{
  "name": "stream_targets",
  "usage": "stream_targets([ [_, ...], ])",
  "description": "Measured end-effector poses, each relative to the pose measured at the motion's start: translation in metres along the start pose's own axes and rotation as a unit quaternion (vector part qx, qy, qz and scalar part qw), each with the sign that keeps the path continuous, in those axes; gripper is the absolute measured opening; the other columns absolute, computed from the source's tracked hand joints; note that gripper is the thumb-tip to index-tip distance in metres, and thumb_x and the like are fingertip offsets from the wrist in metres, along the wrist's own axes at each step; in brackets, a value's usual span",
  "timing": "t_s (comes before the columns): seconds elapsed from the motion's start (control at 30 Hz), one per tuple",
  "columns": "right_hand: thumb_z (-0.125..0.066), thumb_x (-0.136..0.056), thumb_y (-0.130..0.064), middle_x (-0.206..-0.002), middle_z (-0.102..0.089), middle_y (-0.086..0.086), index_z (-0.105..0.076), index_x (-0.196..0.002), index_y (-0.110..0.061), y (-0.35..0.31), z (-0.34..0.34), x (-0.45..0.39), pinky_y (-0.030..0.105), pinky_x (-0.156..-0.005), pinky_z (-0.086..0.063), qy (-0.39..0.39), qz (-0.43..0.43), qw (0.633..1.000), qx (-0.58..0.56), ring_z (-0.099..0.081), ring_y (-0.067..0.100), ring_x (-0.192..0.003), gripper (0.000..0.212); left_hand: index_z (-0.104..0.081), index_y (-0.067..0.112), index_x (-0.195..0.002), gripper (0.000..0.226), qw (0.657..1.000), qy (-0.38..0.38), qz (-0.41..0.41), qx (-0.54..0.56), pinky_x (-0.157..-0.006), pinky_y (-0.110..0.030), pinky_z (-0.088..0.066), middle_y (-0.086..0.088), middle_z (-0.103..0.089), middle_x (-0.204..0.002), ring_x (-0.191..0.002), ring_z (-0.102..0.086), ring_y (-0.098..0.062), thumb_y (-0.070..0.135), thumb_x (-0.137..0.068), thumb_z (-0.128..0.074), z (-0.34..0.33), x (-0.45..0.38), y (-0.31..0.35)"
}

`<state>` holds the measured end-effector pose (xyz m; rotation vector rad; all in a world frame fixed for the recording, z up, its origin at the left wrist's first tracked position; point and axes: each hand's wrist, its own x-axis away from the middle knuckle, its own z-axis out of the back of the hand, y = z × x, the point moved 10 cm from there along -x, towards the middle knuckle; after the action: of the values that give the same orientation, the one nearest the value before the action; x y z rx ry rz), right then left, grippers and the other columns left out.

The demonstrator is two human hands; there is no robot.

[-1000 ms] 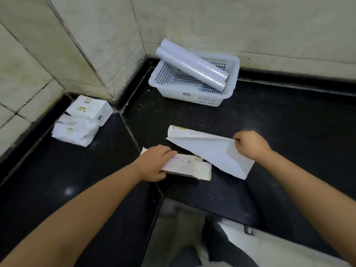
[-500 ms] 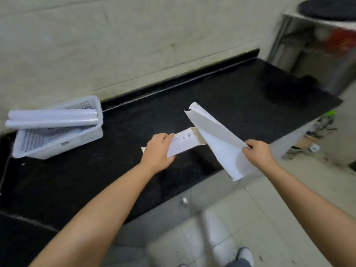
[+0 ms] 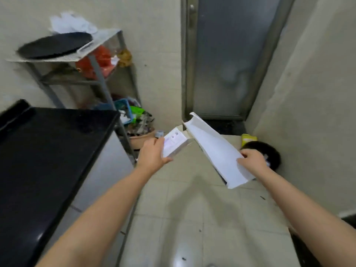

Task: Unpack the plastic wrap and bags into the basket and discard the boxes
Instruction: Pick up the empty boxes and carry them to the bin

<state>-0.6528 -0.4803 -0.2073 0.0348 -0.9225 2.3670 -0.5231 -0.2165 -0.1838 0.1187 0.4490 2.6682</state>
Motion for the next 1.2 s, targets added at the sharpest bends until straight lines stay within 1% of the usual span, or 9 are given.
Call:
stream_targets([
  [0.13,-0.044,-0.08,0.008,-0.076,-0.048,0.011,-0.054,-0.069,0.0,0.103,0.069,-0.029,0.027,-0.052,-0.028,0.051,-0.118,0.99,-0.055,-0.041,0.024,-0.075,0.016,-0.049,0.012,-0.12,0.059,0.997,-0.036,-0.058,0.023,-0.084,-0.037,-0.043,-0.014,-0.056,-0.117,-0.11,-0.049,-0.031,0.045,-0.075,-0.068,-0.057,-0.08,0.115],
  [0.3,-0.041,-0.079,0.009,-0.052,-0.033,0.003,-0.033,-0.045,-0.01,0.208,0.124,-0.069,0.027,-0.047,-0.019,0.102,-0.255,0.959,-0.07,-0.028,0.017,-0.05,0.04,-0.05,0.008,-0.119,0.058,0.991,-0.061,-0.106,0.05,-0.084,-0.037,-0.045,-0.017,-0.056,-0.114,-0.106,-0.05,-0.034,0.051,-0.08,-0.06,-0.12,-0.174,0.227],
  [0.4,-0.042,-0.083,0.007,-0.058,-0.041,0.006,-0.046,-0.052,-0.002,0.261,0.141,-0.121,0.026,-0.052,-0.026,0.097,-0.307,0.945,-0.054,-0.036,0.02,-0.055,0.033,-0.047,0.008,-0.123,0.06,0.987,-0.092,-0.115,0.068,-0.085,-0.038,-0.044,-0.019,-0.056,-0.117,-0.108,-0.05,-0.035,0.051,-0.082,-0.058,-0.165,-0.236,0.276],
  [0.53,-0.044,-0.087,0.004,-0.077,-0.051,0.014,-0.053,-0.079,-0.002,0.312,0.145,-0.218,0.024,-0.063,-0.032,0.047,-0.342,0.938,-0.002,-0.049,0.024,-0.082,0.014,-0.042,0.009,-0.13,0.061,0.971,-0.169,-0.129,0.109,-0.093,-0.034,-0.042,-0.015,-0.054,-0.127,-0.117,-0.048,-0.031,0.042,-0.082,-0.062,-0.232,-0.327,0.328],
  [0.6,-0.041,-0.091,-0.004,-0.1,-0.063,0.022,-0.061,-0.101,0.003,0.333,0.138,-0.262,0.027,-0.07,-0.042,-0.005,-0.378,0.925,0.039,-0.057,0.032,-0.102,0.023,-0.041,0.006,-0.131,0.064,0.963,-0.206,-0.124,0.124,-0.096,-0.032,-0.038,-0.016,-0.052,-0.13,-0.12,-0.046,-0.032,0.037,-0.08,-0.066,-0.264,-0.371,0.348],
  [0.67,-0.039,-0.095,-0.009,-0.131,-0.054,0.022,-0.052,-0.123,0.005,0.354,0.13,-0.297,0.033,-0.094,-0.042,-0.043,-0.422,0.904,0.053,-0.051,0.033,-0.12,0.034,-0.041,0.002,-0.13,0.065,0.961,-0.231,-0.098,0.119,-0.096,-0.032,-0.038,-0.02,-0.051,-0.127,-0.119,-0.046,-0.033,0.033,-0.08,-0.069,-0.292,-0.411,0.359],
  [0.97,-0.043,-0.091,-0.007,-0.134,-0.05,0.019,-0.051,-0.122,0.003,0.44,0.056,-0.393,0.029,-0.103,-0.035,-0.139,-0.48,0.866,0.019,-0.046,0.03,-0.125,0.033,-0.045,0.001,-0.125,0.059,0.915,-0.397,-0.027,0.069,-0.099,-0.034,-0.043,-0.019,-0.05,-0.131,-0.12,-0.049,-0.032,0.007,-0.073,-0.074,-0.469,-0.484,0.39],
  [1.1,-0.026,-0.092,-0.022,-0.138,-0.047,0.019,-0.047,-0.126,0.005,0.483,0.02,-0.426,0.029,-0.106,-0.033,-0.144,-0.507,0.849,-0.029,-0.044,0.028,-0.128,0.048,-0.044,0.004,-0.126,0.063,0.902,-0.427,-0.004,0.063,-0.101,-0.035,-0.045,-0.015,-0.052,-0.131,-0.12,-0.052,-0.029,0.019,-0.074,-0.076,-0.553,-0.487,0.393],
  [1.2,-0.032,-0.098,-0.013,-0.141,-0.043,0.016,-0.041,-0.129,0.002,0.526,-0.017,-0.451,0.028,-0.11,-0.027,-0.166,-0.52,0.837,-0.039,-0.039,0.025,-0.132,0.036,-0.043,0.004,-0.126,0.062,0.895,-0.443,0.0,0.054,-0.1,-0.034,-0.045,-0.014,-0.052,-0.13,-0.12,-0.051,-0.027,0.026,-0.076,-0.074,-0.626,-0.485,0.394],
])
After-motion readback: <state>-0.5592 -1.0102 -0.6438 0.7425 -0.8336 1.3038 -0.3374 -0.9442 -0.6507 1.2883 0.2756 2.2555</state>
